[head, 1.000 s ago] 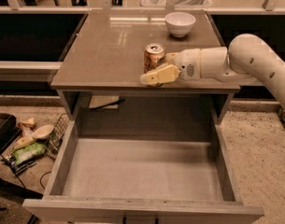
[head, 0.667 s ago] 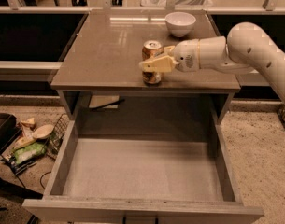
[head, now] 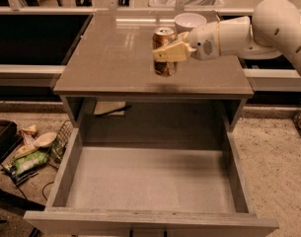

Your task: Place orange can into top drawer

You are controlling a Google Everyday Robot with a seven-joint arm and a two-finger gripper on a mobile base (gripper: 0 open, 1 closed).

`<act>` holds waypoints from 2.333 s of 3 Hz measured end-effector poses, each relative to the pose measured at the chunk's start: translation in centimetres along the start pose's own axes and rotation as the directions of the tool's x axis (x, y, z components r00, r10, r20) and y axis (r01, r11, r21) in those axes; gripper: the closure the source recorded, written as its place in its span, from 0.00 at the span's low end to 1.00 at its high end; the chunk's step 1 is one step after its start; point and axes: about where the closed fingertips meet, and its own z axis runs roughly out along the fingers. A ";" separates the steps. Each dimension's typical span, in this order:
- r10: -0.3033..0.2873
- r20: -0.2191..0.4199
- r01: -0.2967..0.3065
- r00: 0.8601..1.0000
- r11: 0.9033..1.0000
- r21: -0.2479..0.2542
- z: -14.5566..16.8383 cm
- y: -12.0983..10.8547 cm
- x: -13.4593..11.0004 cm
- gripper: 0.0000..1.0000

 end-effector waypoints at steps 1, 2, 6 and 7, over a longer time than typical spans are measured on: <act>-0.001 0.000 0.001 1.000 0.999 0.047 -3.1 3.9 -2.8 1.00; 0.023 -0.025 -0.021 0.999 0.994 0.103 -5.8 11.3 -0.6 1.00; 0.064 0.031 -0.068 0.997 0.985 0.157 -5.0 12.9 14.3 1.00; 0.063 0.011 -0.064 0.998 0.989 0.134 -3.2 13.9 15.4 1.00</act>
Offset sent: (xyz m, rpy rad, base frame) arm -0.1999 -0.0235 0.0026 -0.1056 0.0699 -0.1369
